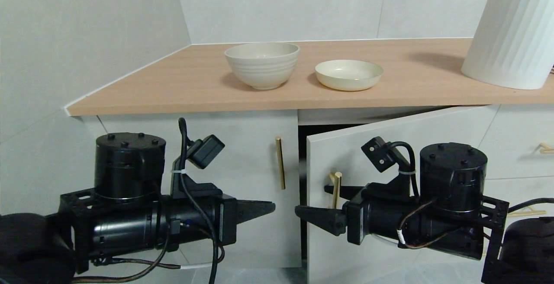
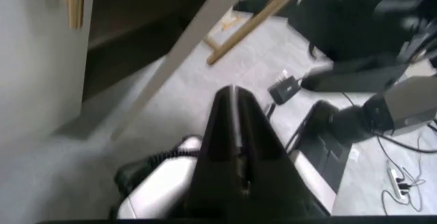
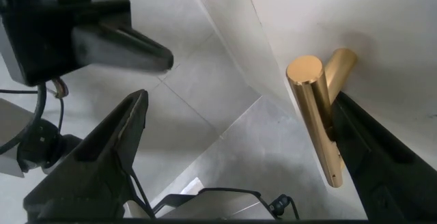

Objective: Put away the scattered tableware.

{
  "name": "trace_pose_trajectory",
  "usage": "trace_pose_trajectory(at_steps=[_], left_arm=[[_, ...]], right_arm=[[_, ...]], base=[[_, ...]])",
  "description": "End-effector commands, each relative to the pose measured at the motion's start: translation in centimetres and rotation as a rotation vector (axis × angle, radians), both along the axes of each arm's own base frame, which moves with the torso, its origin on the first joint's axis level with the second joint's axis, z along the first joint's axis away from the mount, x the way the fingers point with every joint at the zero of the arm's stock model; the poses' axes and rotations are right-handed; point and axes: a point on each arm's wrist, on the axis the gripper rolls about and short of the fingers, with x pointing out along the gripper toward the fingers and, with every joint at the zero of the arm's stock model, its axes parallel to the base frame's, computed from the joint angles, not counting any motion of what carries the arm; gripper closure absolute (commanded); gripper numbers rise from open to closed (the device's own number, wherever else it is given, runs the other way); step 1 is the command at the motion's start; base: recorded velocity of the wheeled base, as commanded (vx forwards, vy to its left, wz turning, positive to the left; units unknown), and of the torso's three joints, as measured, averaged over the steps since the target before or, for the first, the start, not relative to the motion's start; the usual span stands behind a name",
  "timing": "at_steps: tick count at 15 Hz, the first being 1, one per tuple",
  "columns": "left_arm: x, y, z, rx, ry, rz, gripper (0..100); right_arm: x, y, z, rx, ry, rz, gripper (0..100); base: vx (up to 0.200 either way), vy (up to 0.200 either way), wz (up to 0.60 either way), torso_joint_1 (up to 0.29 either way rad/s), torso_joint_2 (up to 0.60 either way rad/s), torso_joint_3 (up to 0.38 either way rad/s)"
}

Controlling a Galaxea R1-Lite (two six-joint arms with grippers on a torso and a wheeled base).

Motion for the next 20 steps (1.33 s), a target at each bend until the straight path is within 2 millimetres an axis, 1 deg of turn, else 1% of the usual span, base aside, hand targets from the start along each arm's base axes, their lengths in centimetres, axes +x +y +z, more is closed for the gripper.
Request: trace_pose_trajectory(at_steps=[1, 4, 5, 6, 8, 9, 11, 12, 14, 15, 19, 20], left_arm=[[1.8, -1.4, -0.4, -0.004, -0.012, -0.01, 100], [4.7, -3.4, -0.4, -0.067, -0.114, -0.011, 100], [5.4, -3.9, -0.7, -0.082, -0.145, -0.01, 100], [5.6, -4.5, -1.0, -0.093, -0.172, -0.012, 100], [5.8, -4.8, -2.0, -0.083, -0.176, 0.011, 100], [6.0, -4.8, -3.4, -0.068, -0.181, 0.056, 100], [6.2, -4.9, -4.4, -0.074, -0.205, 0.069, 100], [6.5, -5.8, -4.8, -0.087, -0.262, 0.065, 100], [6.8, -6.5, -5.3, -0.09, -0.273, 0.064, 100], [6.8, -6.7, -5.3, -0.089, -0.275, 0.069, 100], [6.7, -8.2, -5.0, -0.106, -0.294, 0.032, 100], [6.5, -8.6, -5.1, -0.104, -0.3, 0.02, 100]], right_arm=[[0.1, 0.1, -0.2, -0.006, 0.005, 0.0, 0], [-0.2, 0.2, 0.0, -0.001, -0.001, 0.008, 0], [-0.2, 0.2, 0.0, 0.002, -0.003, 0.008, 0], [-0.2, 0.2, 0.0, 0.003, -0.004, 0.008, 0], [-0.3, 0.1, 0.1, 0.004, -0.004, 0.006, 0], [-0.4, 0.0, 0.3, 0.009, -0.008, 0.006, 0], [-0.3, 0.0, 0.2, 0.006, -0.009, 0.001, 0], [-0.3, 0.0, 0.4, 0.009, -0.012, -0.001, 0], [-0.3, 0.0, 0.4, 0.008, -0.012, -0.002, 0], [-0.3, 0.0, 0.3, 0.007, -0.011, -0.002, 0], [-0.2, -0.2, 0.3, 0.0, -0.007, -0.014, 0], [0.0, -0.4, 0.3, -0.004, -0.012, -0.041, 0]], base=[[0.0, 0.0, 0.0, 0.0, 0.0, 0.0], [0.0, 0.0, 0.0, 0.0, 0.0, 0.0], [0.0, 0.0, 0.0, 0.0, 0.0, 0.0], [0.0, 0.0, 0.0, 0.0, 0.0, 0.0], [0.0, 0.0, 0.0, 0.0, 0.0, 0.0], [0.0, 0.0, 0.0, 0.0, 0.0, 0.0], [0.0, 0.0, 0.0, 0.0, 0.0, 0.0], [0.0, 0.0, 0.0, 0.0, 0.0, 0.0], [0.0, 0.0, 0.0, 0.0, 0.0, 0.0], [0.0, 0.0, 0.0, 0.0, 0.0, 0.0], [0.0, 0.0, 0.0, 0.0, 0.0, 0.0], [0.0, 0.0, 0.0, 0.0, 0.0, 0.0]])
